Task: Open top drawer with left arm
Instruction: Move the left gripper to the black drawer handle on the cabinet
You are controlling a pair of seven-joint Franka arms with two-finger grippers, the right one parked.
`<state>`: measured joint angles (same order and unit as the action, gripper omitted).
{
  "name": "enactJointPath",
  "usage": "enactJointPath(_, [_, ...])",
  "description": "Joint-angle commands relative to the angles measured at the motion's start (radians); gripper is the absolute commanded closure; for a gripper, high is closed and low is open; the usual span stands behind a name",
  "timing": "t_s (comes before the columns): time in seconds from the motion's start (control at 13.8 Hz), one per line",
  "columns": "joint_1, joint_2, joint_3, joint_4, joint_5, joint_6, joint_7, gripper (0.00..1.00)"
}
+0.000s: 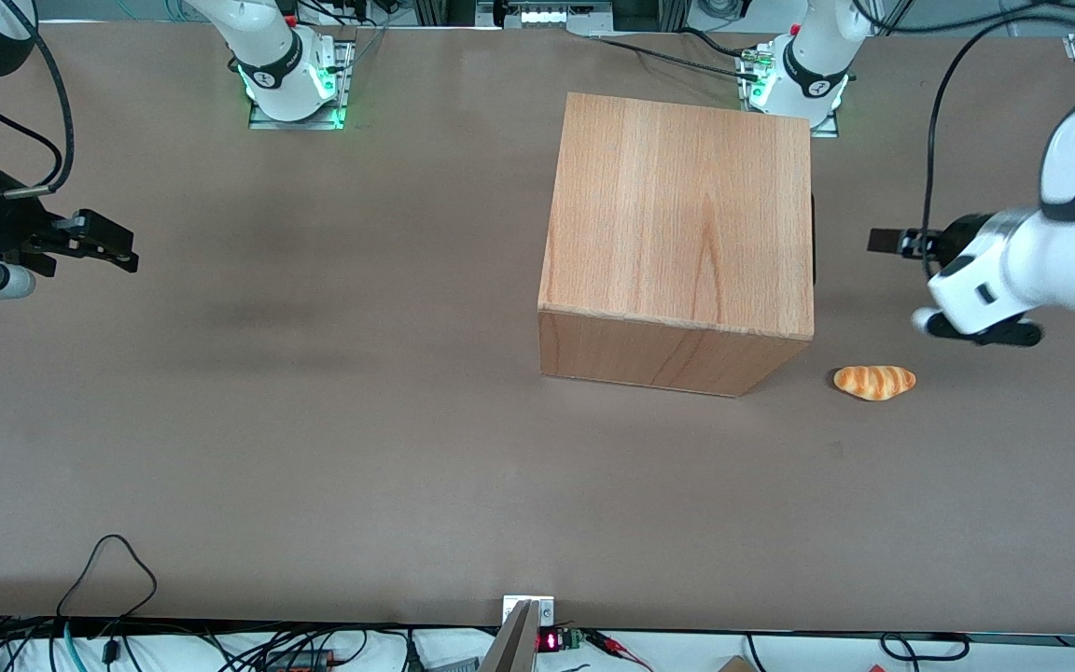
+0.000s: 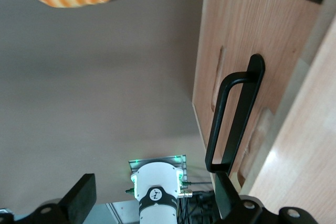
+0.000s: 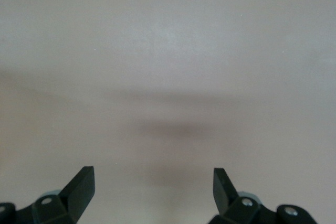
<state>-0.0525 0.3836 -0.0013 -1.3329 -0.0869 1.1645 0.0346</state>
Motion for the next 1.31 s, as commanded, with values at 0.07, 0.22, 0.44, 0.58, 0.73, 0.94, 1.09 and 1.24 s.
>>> enactJointPath(0.07, [0.016,0.000,-0.003,-0.023,-0.030,-0.014,0.045,0.00])
enactJointPath(0.22, [0.011,-0.018,-0.009,-0.083,-0.030,0.029,0.045,0.00])
enactJointPath(0.44, [0.011,-0.074,-0.034,-0.173,-0.028,0.101,0.045,0.00])
enactJointPath(0.58, [0.013,-0.077,-0.034,-0.192,-0.028,0.118,0.057,0.00])
enactJointPath(0.73, [0.014,-0.120,-0.035,-0.273,-0.028,0.179,0.067,0.00])
enactJointPath(0.94, [0.023,-0.121,-0.035,-0.304,-0.031,0.207,0.087,0.00])
enactJointPath(1.09, [0.029,-0.121,-0.035,-0.315,-0.080,0.215,0.090,0.00])
enactJointPath(1.24, [0.031,-0.123,-0.035,-0.338,-0.106,0.219,0.091,0.00])
